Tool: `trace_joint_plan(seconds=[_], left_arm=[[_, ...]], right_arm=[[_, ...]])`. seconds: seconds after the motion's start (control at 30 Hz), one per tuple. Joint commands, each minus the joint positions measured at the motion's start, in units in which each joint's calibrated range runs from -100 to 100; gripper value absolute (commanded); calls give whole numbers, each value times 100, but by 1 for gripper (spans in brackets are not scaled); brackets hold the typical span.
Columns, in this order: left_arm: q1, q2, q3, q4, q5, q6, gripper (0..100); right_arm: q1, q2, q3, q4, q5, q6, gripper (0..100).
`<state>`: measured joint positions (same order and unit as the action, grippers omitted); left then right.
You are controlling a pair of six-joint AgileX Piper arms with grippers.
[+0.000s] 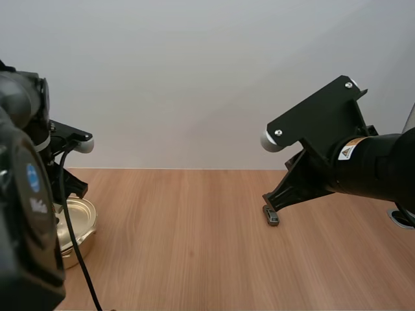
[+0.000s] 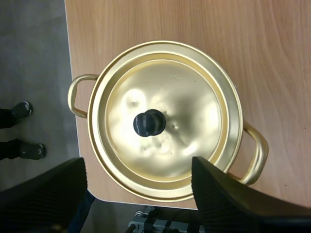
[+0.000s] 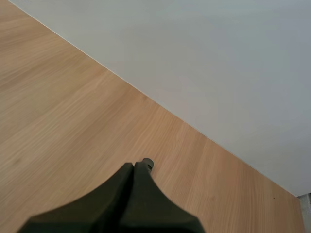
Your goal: Open the pot, put the car inside, and close it
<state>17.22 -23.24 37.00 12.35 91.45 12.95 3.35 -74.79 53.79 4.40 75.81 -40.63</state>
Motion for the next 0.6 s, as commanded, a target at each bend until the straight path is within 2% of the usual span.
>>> trace_joint_plan(seconds=[0.0, 0.1, 0.4, 0.57], left_arm=[[170, 142, -1, -118, -152, 123, 100], [245, 348, -1, -129, -399, 133, 100], [244, 864, -1, -771, -831, 323, 100], [244, 1064, -13, -781, -1335, 323, 100]], right_arm=[[-1, 0, 8, 2, 114, -3, 0], [-1, 0, 8, 2, 293, -3, 0], [-1, 0, 8, 52, 488, -3, 0], [-1, 0, 8, 52, 561, -3, 0]])
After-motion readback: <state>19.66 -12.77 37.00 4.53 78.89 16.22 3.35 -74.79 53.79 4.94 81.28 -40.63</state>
